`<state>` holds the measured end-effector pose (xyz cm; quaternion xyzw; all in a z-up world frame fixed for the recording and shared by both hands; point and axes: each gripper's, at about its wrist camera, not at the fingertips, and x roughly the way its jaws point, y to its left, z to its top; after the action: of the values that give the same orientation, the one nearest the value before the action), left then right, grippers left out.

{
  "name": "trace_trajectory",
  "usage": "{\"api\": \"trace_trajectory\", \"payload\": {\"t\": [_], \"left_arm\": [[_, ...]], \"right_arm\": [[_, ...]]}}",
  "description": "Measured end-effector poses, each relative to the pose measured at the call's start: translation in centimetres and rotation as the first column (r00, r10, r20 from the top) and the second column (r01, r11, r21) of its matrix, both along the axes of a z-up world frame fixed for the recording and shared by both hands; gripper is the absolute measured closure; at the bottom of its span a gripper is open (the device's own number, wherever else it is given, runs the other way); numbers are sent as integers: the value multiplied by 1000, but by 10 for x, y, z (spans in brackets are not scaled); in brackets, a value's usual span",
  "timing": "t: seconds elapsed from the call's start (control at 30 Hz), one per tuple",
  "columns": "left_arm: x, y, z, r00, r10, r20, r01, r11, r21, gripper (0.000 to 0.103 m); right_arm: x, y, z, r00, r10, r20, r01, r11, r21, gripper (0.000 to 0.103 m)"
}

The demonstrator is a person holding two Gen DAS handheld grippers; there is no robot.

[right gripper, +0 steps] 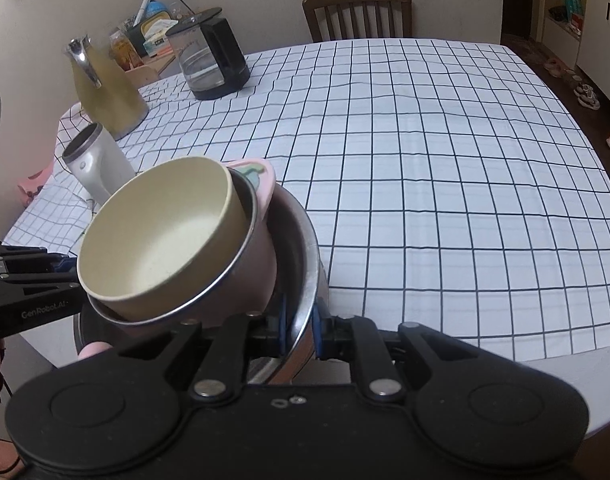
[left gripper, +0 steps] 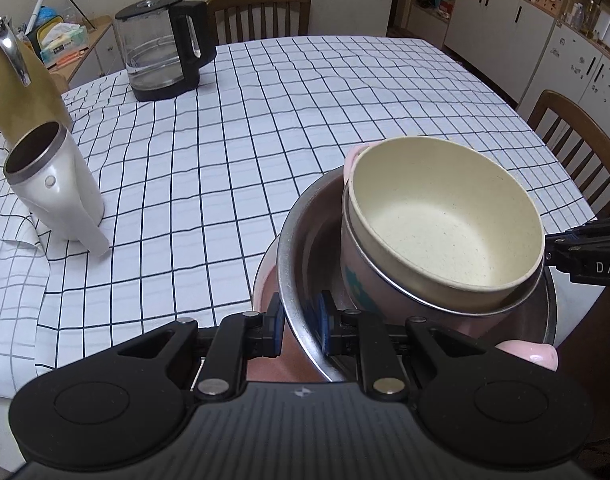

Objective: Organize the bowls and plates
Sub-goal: 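Lift the nested steel bowl stack with both grippers and carry it across the table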

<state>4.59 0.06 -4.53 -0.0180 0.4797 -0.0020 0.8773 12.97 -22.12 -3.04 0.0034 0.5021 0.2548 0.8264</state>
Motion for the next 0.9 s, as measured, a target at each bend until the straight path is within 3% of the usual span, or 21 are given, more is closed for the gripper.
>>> {"api": "trace_trajectory", "payload": {"t": [0.9], "left_arm": [[3, 7, -34, 1000, 13, -24, -13, 1000, 3, 87]], "right_arm": [[0, 20, -35, 999, 9, -39, -11, 999, -50, 89]]}}
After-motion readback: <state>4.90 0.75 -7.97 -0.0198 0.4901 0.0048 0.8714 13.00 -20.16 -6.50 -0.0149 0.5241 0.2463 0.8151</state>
